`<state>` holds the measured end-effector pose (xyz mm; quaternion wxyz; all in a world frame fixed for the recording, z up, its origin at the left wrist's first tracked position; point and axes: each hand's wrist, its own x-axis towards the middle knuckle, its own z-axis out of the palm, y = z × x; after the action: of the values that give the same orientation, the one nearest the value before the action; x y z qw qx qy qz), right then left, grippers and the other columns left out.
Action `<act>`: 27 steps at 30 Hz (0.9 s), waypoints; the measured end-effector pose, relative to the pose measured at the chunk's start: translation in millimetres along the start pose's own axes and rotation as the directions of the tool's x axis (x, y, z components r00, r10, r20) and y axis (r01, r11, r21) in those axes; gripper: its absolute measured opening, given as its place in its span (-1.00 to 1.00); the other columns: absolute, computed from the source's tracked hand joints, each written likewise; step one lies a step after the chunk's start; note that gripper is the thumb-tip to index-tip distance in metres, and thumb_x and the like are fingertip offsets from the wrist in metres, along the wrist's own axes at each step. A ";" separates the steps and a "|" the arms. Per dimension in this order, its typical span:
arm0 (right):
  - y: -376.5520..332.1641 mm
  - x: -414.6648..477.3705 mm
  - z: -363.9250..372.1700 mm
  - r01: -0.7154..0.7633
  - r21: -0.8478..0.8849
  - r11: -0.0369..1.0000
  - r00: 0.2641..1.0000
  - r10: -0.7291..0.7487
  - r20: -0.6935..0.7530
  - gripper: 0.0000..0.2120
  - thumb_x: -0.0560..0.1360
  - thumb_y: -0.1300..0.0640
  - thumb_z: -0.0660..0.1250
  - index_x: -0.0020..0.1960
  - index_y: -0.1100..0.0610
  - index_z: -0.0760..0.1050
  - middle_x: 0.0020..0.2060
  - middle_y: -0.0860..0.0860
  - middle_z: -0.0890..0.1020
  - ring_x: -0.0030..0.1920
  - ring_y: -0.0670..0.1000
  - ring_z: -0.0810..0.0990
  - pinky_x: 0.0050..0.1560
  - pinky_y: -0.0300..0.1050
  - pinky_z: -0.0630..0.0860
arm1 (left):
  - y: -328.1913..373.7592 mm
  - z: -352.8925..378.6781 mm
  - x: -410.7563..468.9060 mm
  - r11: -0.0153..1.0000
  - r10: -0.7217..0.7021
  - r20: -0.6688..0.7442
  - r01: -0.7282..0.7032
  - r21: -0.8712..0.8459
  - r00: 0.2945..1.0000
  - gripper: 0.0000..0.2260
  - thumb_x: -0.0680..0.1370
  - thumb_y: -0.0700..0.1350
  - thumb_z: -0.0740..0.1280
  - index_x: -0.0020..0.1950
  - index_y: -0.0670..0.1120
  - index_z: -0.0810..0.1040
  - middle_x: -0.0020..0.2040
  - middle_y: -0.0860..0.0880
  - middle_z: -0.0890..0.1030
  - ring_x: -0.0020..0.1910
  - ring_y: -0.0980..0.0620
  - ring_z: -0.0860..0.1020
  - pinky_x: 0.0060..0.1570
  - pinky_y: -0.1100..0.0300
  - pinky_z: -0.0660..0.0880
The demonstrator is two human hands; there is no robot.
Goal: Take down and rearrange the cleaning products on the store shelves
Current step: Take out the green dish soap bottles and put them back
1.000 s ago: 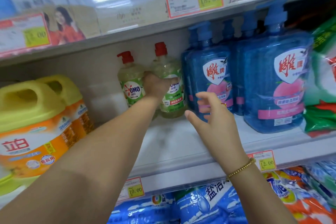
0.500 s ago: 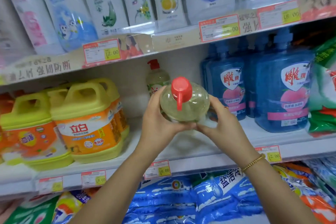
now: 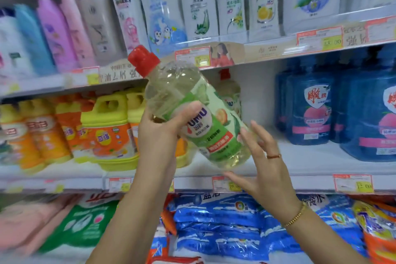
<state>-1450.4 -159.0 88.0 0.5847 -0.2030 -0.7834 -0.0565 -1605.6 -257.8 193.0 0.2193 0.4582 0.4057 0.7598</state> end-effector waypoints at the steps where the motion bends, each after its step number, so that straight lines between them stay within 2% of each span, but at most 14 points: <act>1: -3.0 -1.1 5.0 0.041 -0.029 0.999 0.999 -0.041 -0.006 -0.20 0.36 -0.15 0.41 0.47 0.00 0.11 0.41 0.10 0.19 0.37 0.05 0.33 0.35 -0.12 0.33 | 3.0 -5.4 1.9 0.998 -0.051 -0.011 0.051 -0.040 0.999 -0.44 0.18 -0.06 0.52 0.18 -0.03 0.56 0.02 0.01 0.69 -0.04 0.07 0.66 -0.18 0.21 0.54; 3: -7.3 1.3 12.8 0.089 -0.068 0.994 0.995 -0.091 -0.030 -0.15 0.30 -0.05 0.47 0.45 -0.01 0.08 0.39 0.12 0.20 0.38 0.14 0.29 0.36 0.01 0.31 | 6.0 -15.3 6.6 0.988 -0.135 -0.007 0.134 -0.076 0.991 -0.39 0.19 -0.02 0.51 0.23 -0.10 0.56 0.04 -0.04 0.69 -0.04 0.04 0.66 -0.19 0.20 0.54; 7: -14.3 11.4 21.5 0.127 -0.068 0.990 0.988 -0.133 -0.084 0.02 0.15 0.13 0.63 0.41 0.01 0.06 0.35 0.15 0.21 0.36 0.20 0.28 0.34 -0.04 0.29 | 8.0 -27.0 7.9 0.978 -0.181 0.030 0.184 -0.098 0.983 -0.34 0.20 0.02 0.49 0.27 -0.14 0.54 0.06 -0.06 0.69 0.02 0.02 0.66 -0.12 0.17 0.57; 11: -20.8 23.8 16.9 0.130 0.029 0.991 0.989 -0.127 -0.076 0.05 0.12 0.07 0.63 0.42 0.03 0.07 0.35 0.15 0.23 0.38 0.12 0.27 0.36 -0.11 0.31 | 10.7 -34.7 11.5 0.976 -0.120 0.118 0.139 -0.168 0.986 -0.28 0.23 0.05 0.56 0.32 -0.16 0.49 0.13 -0.08 0.66 0.06 0.00 0.64 -0.03 0.10 0.57; 14: -39.9 30.9 10.3 -0.026 0.268 0.963 1.000 0.024 0.008 -0.01 0.12 -0.04 0.54 0.43 0.04 0.14 0.33 0.02 0.34 0.34 -0.07 0.35 0.29 -0.35 0.32 | 8.6 -46.8 20.3 0.945 -0.054 0.283 0.141 -0.295 0.958 -0.15 0.20 0.08 0.60 0.40 -0.17 0.41 0.28 -0.14 0.57 0.25 -0.09 0.55 0.27 -0.07 0.46; 16: -55.0 34.7 10.1 -0.197 0.551 0.811 0.980 0.152 0.126 -0.10 0.11 0.01 0.51 0.39 -0.05 0.21 0.25 -0.19 0.44 0.24 -0.17 0.46 0.16 -0.38 0.42 | 4.6 -53.3 25.9 0.918 -0.018 0.370 0.162 -0.361 0.929 -0.06 0.22 0.07 0.61 0.49 -0.14 0.27 0.43 -0.16 0.41 0.39 -0.14 0.41 0.40 -0.16 0.28; 17: -60.1 37.0 12.1 -0.276 0.680 0.679 0.961 0.193 0.197 -0.14 0.11 0.04 0.49 0.36 -0.06 0.25 0.21 -0.21 0.48 0.20 -0.18 0.50 0.10 -0.37 0.46 | 1.8 -55.3 27.9 0.906 -0.005 0.397 0.172 -0.387 0.918 -0.05 0.24 0.05 0.61 0.52 -0.13 0.23 0.46 -0.16 0.37 0.41 -0.14 0.38 0.40 -0.17 0.27; 19: -68.1 41.1 15.7 -0.404 0.860 0.313 0.912 0.204 0.355 -0.18 0.13 -0.03 0.52 0.33 0.02 0.33 0.18 -0.04 0.55 0.16 -0.06 0.57 0.02 -0.19 0.56 | -3.7 -57.4 28.6 0.873 -0.008 0.431 0.216 -0.437 0.902 -0.07 0.24 0.00 0.62 0.50 -0.13 0.24 0.41 -0.13 0.43 0.34 -0.10 0.46 0.34 -0.13 0.34; 21: -71.7 40.1 18.1 -0.514 0.856 -0.051 0.846 0.136 0.516 -0.17 0.19 -0.26 0.49 0.34 0.07 0.37 0.21 0.13 0.56 0.14 0.14 0.58 -0.02 0.07 0.60 | -9.7 -58.6 27.0 0.840 -0.036 0.447 0.270 -0.471 0.894 -0.16 0.18 -0.03 0.65 0.38 -0.11 0.38 0.21 -0.07 0.60 0.17 -0.03 0.58 0.20 -0.03 0.49; 23: -74.9 40.8 16.0 -0.607 0.771 -0.192 0.765 0.120 0.632 -0.15 0.21 -0.40 0.39 0.35 0.06 0.37 0.22 0.21 0.54 0.06 0.24 0.60 -0.03 0.10 0.61 | -12.1 -56.2 23.4 0.835 -0.040 0.430 0.266 -0.481 0.902 -0.21 0.12 -0.04 0.67 0.28 -0.10 0.44 0.09 -0.04 0.65 0.09 0.01 0.62 0.09 0.03 0.56; 24: -75.1 41.7 13.6 -0.619 0.758 -0.204 0.746 0.149 0.649 -0.14 0.24 -0.43 0.34 0.37 0.06 0.35 0.23 0.22 0.54 0.07 0.25 0.60 -0.03 0.11 0.61 | -12.4 -54.1 22.2 0.840 -0.044 0.397 0.249 -0.482 0.917 -0.19 0.10 -0.04 0.68 0.28 -0.10 0.45 0.09 -0.05 0.64 0.09 0.00 0.62 0.09 0.03 0.57; 25: -74.3 44.4 9.8 -0.606 0.779 -0.162 0.749 0.214 0.627 -0.17 0.29 -0.44 0.28 0.39 0.05 0.33 0.24 0.19 0.54 0.12 0.23 0.59 -0.03 0.10 0.60 | -12.1 -51.7 21.8 0.845 -0.054 0.353 0.231 -0.482 0.934 -0.16 0.08 -0.03 0.68 0.30 -0.11 0.44 0.11 -0.05 0.63 0.11 0.00 0.61 0.13 0.00 0.56; 26: -72.4 48.5 5.8 -0.581 0.813 -0.043 0.766 0.309 0.564 -0.25 0.37 -0.40 0.22 0.40 0.03 0.32 0.23 0.12 0.56 0.17 0.17 0.58 -0.03 0.04 0.60 | -12.0 -48.7 21.9 0.850 -0.070 0.303 0.216 -0.481 0.950 -0.13 0.07 -0.02 0.68 0.32 -0.11 0.43 0.14 -0.06 0.62 0.14 -0.01 0.60 0.18 -0.04 0.52; 27: -70.9 53.4 0.3 -0.545 0.823 0.163 0.802 0.390 0.453 -0.37 0.43 -0.33 0.19 0.39 -0.02 0.32 0.23 0.04 0.56 0.19 0.09 0.57 -0.02 -0.05 0.59 | -11.3 -45.3 21.3 0.854 -0.088 0.252 0.203 -0.479 0.964 -0.11 0.07 0.00 0.68 0.34 -0.11 0.43 0.18 -0.07 0.61 0.17 -0.03 0.59 0.23 -0.08 0.48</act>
<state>-1490.4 -210.1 148.5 0.5238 -0.0662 -0.6045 0.5965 -1656.0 -255.1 183.5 0.4315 0.4348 0.2014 0.7643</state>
